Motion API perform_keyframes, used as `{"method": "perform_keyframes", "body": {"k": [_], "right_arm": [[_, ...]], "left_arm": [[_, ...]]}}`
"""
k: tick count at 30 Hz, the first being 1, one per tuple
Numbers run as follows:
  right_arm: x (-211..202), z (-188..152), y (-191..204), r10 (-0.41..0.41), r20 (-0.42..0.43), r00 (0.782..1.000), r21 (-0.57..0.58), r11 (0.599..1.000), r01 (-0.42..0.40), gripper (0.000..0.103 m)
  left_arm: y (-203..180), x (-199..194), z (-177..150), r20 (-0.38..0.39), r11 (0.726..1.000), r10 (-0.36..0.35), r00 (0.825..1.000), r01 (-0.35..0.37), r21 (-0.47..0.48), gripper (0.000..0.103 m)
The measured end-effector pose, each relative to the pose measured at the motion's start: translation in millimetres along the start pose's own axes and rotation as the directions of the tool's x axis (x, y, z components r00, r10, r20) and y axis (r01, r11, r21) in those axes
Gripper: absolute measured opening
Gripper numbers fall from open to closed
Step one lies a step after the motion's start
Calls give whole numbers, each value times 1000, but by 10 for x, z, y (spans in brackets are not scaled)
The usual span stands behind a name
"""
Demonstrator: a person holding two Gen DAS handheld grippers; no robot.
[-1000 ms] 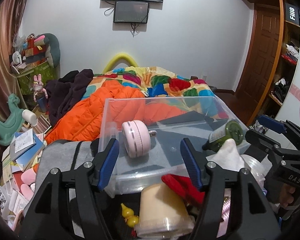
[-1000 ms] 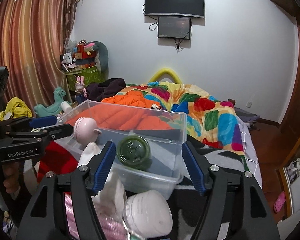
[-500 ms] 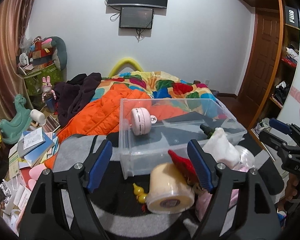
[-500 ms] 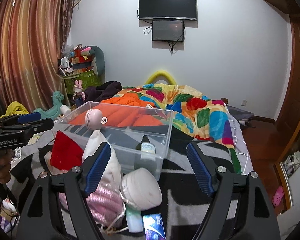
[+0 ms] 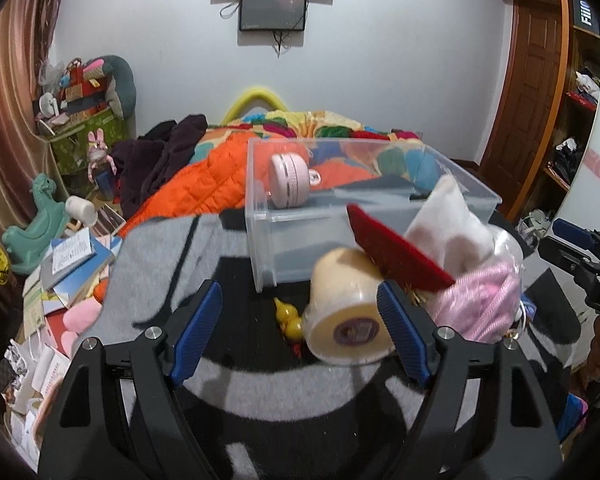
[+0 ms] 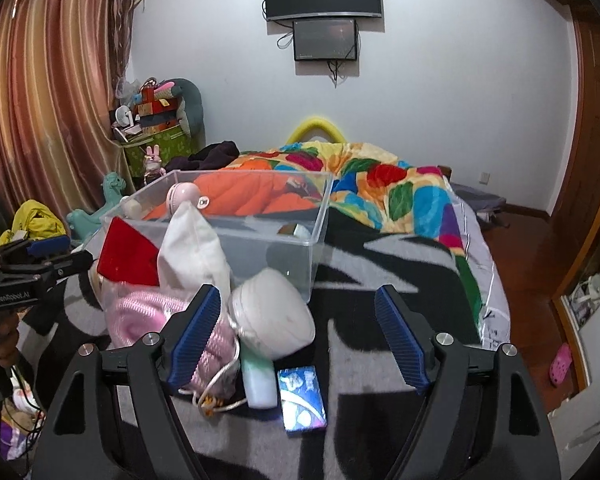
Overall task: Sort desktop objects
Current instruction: 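Grasp the cream tub with the left gripper while the right gripper grasps the bagged pink rope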
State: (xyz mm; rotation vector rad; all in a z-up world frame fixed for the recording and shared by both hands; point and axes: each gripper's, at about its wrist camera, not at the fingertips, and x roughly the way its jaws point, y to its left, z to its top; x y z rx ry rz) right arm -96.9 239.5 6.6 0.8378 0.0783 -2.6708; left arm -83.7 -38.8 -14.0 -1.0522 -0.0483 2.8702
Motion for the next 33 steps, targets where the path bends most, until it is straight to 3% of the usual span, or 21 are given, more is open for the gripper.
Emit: {"method": "perform_keyframes", "body": {"k": [6, 9, 16, 23, 29, 33], "right_arm": [[-33, -156, 134, -77, 12, 997, -74, 994, 77, 78], [-50, -215, 190, -63, 11, 998, -92, 994, 64, 83], [-27, -285, 245, -56, -2, 998, -108, 993, 56, 83], [8, -323, 252, -37, -23, 999, -98, 995, 35, 83], [43, -325, 344, 11, -36, 999, -114, 993, -15, 83], [153, -333, 401, 51, -68, 996, -123, 991, -59, 83]], "left_arm": [[-78, 109, -102, -35, 999, -41, 999, 41, -14, 82], [-130, 147, -124, -38, 998, -55, 998, 55, -21, 85], [-226, 194, -137, -44, 996, -85, 995, 84, -36, 87], [-255, 354, -81, -69, 995, -71, 995, 66, -77, 87], [-134, 501, -166, -91, 980, -87, 992, 69, -187, 100], [-139, 424, -196, -65, 986, -54, 996, 43, -159, 100]]}}
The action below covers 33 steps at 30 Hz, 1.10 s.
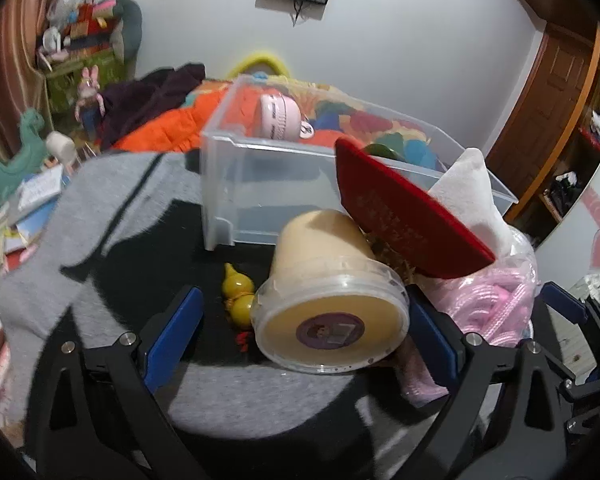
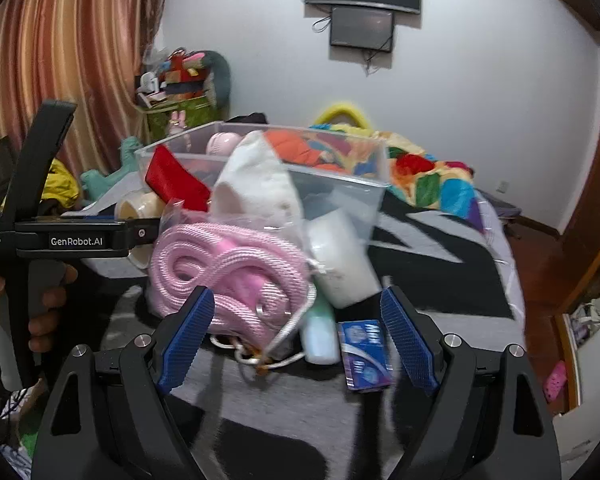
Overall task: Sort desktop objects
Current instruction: 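Grasp the cream tub with the left gripper while the right gripper grasps the bagged pink rope, then lift the cream tub and bagged pink rope toward the clear box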
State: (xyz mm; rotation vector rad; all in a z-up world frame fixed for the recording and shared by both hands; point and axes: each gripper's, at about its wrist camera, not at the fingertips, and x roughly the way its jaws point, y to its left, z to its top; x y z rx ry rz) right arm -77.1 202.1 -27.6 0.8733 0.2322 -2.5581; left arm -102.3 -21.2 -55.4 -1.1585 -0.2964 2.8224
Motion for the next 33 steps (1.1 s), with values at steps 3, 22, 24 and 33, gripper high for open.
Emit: {"method": "perform_keyframes", "body": {"k": [3, 22, 24, 33], "right_arm": [[100, -18, 11, 77, -32, 997, 8, 997, -76, 83], [161, -29, -97, 267, -16, 963, 91, 960, -265, 39], [114, -35, -100, 278, -10, 961, 94, 957, -276, 34], [17, -110, -120, 279, -61, 958, 57, 959, -276, 34]], "left_arm": [[-63, -91, -36, 51, 997, 54, 997, -57, 51, 98], [-129, -144, -65, 60, 994, 14, 998, -20, 108, 70], [-127, -182, -93, 68, 994, 15, 998, -23, 111, 70], [-10, -388, -266, 96, 992, 36, 995, -47, 116, 70]]}}
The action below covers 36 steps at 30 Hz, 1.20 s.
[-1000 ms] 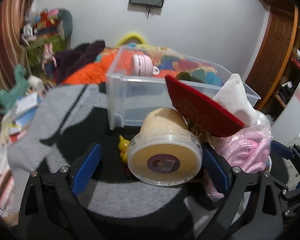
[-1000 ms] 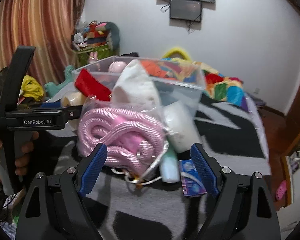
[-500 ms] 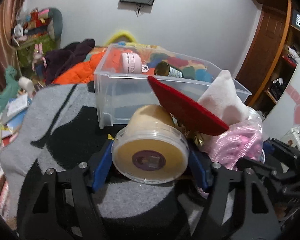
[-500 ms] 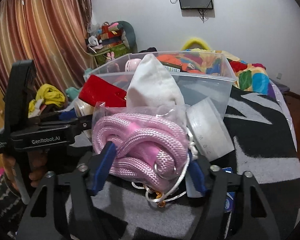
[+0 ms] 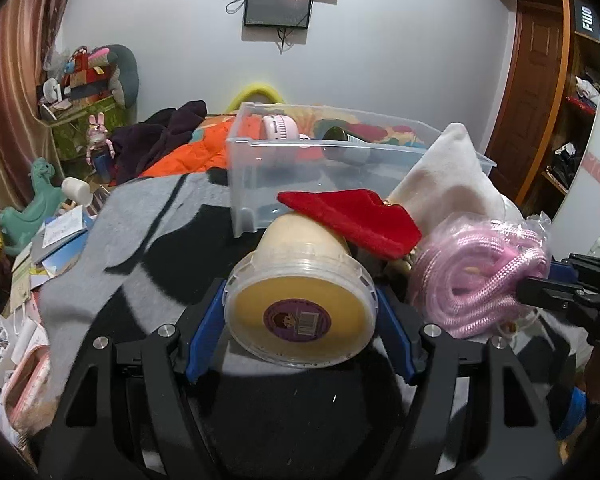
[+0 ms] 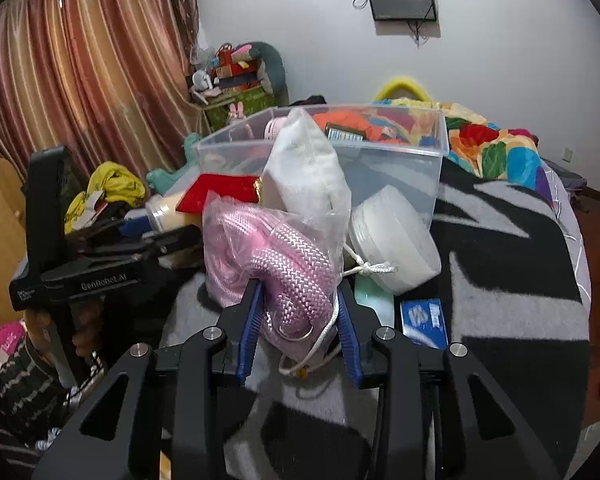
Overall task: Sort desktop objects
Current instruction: 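Lift the cream tub and bagged pink rope toward the clear box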
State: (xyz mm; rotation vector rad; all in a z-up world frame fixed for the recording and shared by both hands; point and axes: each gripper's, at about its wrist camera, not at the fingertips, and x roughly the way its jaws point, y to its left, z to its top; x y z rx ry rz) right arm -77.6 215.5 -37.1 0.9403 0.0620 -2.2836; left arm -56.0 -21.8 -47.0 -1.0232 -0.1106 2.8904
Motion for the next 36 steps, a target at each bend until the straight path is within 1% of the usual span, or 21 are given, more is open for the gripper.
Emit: {"method": "perform_keyframes", "body": {"k": [2, 3, 4, 6, 7, 10, 13, 15, 17, 18, 19, 21, 23, 26, 29, 30, 31, 32, 34, 36], "right_arm": [[-41, -30, -16, -8, -18, 1000, -9, 1000, 8, 37], [-58, -41, -18, -9, -24, 1000, -14, 1000, 9, 43], [-83, -55, -35, -14, -21, 1000, -12, 1000, 14, 55], [-158, -65, -48, -39, 11, 999, -5, 999, 39, 69], [-200, -49, -51, -46, 34, 998, -5, 999, 46, 72], [-223, 38, -44, -44, 59, 997, -7, 999, 44, 72], [-123, 180, -8, -43, 73, 996, -22, 999, 45, 72], [-43, 239, 8, -34, 67, 997, -33, 999, 37, 72], [78, 289, 14, -9, 44, 999, -33, 999, 10, 72], [142, 308, 27, -20, 28, 999, -32, 999, 20, 72], [184, 309, 19, -28, 21, 999, -36, 999, 29, 72], [198, 280, 63, -19, 12, 1000, -51, 998, 20, 72], [188, 227, 152, -41, 7, 999, -88, 995, 42, 72], [97, 147, 290, -75, 28, 997, -162, 984, 78, 72], [-35, 75, 440, -67, 49, 997, -228, 971, 77, 71], [-73, 53, 488, -57, 52, 997, -246, 967, 68, 68], [-83, 36, 516, -50, 49, 998, -261, 964, 61, 61], [-84, 19, 545, -45, 41, 998, -274, 960, 54, 57], [-49, -17, 608, -37, 15, 999, -297, 954, 39, 42], [13, -57, 656, -42, -3, 999, -325, 945, 39, 40]], "left_arm": [[25, -53, -22, 0, 1000, -11, 1000, 11, -1, 70], [37, -76, -38, 0, 1000, -15, 1000, 15, -2, 70], [50, -99, -55, 0, 1000, -19, 1000, 19, -4, 70], [74, -136, -83, 2, 1000, -26, 1000, 26, -7, 70], [83, -151, -94, 3, 1000, -28, 1000, 28, -10, 70], [95, -191, -130, 4, 999, -35, 999, 35, -15, 70], [84, -237, -175, 7, 999, -31, 999, 31, -11, 70], [78, -246, -204, 8, 1000, -29, 1000, 29, -3, 70], [63, -258, -225, 10, 1000, -26, 1000, 26, 6, 70], [63, -267, -237, 12, 1000, -24, 1000, 24, 8, 70], [61, -275, -243, 13, 1000, -23, 1000, 23, 8, 70], [76, -280, -254, 14, 1000, -25, 1000, 25, 6, 70], [80, -268, -239, 13, 1000, -30, 999, 30, -2, 70], [86, -266, -236, 15, 1000, -29, 999, 30, -9, 70], [75, -271, -245, 18, 1000, -22, 1000, 22, -6, 70], [68, -277, -250, 20, 1000, -17, 1000, 17, -1, 70], [63, -284, -258, 22, 1000, -13, 1000, 13, 0, 70], [62, -289, -258, 24, 1000, -12, 1000, 12, 0, 70], [62, -305, -255, 28, 1000, -12, 1000, 13, -1, 70], [69, -314, -244, 30, 1000, -13, 999, 13, -1, 70]]}}
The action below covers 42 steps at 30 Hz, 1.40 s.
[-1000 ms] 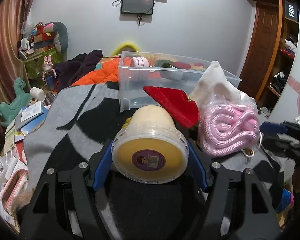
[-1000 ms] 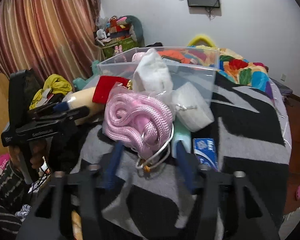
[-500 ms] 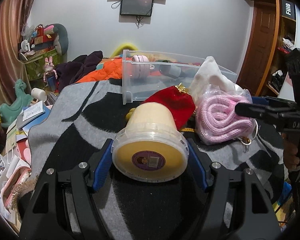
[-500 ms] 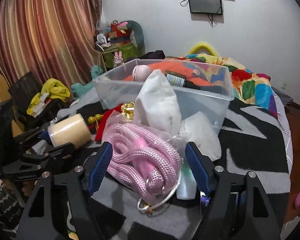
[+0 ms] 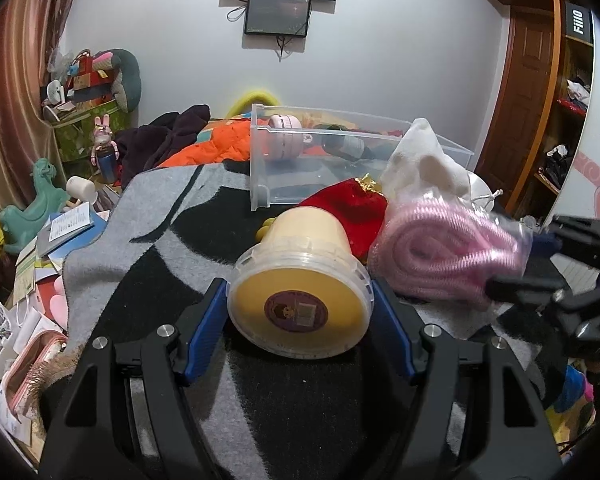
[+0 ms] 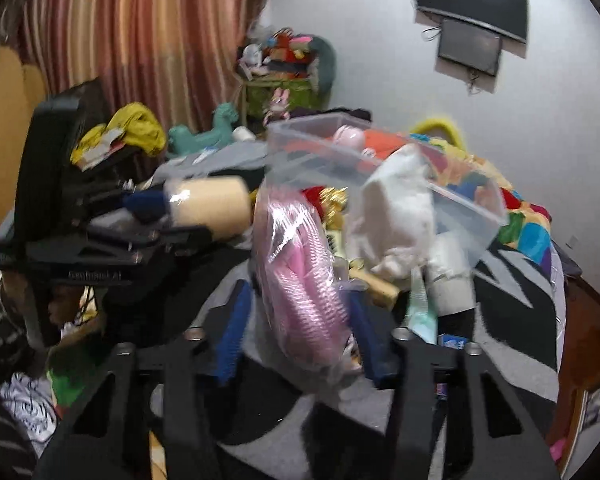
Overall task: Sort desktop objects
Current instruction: 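Lift the cream tub and bagged pink rope toward the clear box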
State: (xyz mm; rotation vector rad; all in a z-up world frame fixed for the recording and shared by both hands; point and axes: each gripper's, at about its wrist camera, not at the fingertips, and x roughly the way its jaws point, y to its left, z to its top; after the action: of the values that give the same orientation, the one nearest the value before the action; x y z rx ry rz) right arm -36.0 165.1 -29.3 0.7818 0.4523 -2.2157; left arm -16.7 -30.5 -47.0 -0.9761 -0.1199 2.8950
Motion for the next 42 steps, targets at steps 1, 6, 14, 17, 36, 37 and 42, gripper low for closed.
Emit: {"method": "perform_keyframes", "body": {"k": [1, 6, 14, 17, 36, 37, 42], "right_arm": [[46, -6, 27, -9, -5, 1000, -16, 1000, 9, 40], [269, 24, 16, 18, -38, 999, -5, 1000, -18, 40], [256, 6, 32, 7, -16, 1000, 24, 1000, -7, 24], [203, 32, -43, 15, -20, 1000, 58, 998, -14, 23], [-437, 388, -291, -34, 201, 979, 206, 978, -9, 23], [-442, 413, -317, -37, 205, 978, 211, 977, -7, 23], [-482, 465, -530, -79, 218, 973, 262, 965, 19, 23]], "left_arm": [[3, 4, 6, -2, 1000, -1, 1000, 1, 2, 70], [6, 65, 40, -12, 1000, -1, 1000, 1, 8, 71], [-32, 236, 41, -22, 1000, 27, 999, -26, 17, 70], [-49, 224, 32, -10, 999, 39, 999, -39, 19, 70], [-116, -198, 396, 112, 1000, 0, 994, -1, 3, 69], [-110, -215, 427, 117, 1000, -8, 993, 8, -1, 69], [-55, -249, 602, 138, 998, -45, 989, 49, -28, 69]]}}
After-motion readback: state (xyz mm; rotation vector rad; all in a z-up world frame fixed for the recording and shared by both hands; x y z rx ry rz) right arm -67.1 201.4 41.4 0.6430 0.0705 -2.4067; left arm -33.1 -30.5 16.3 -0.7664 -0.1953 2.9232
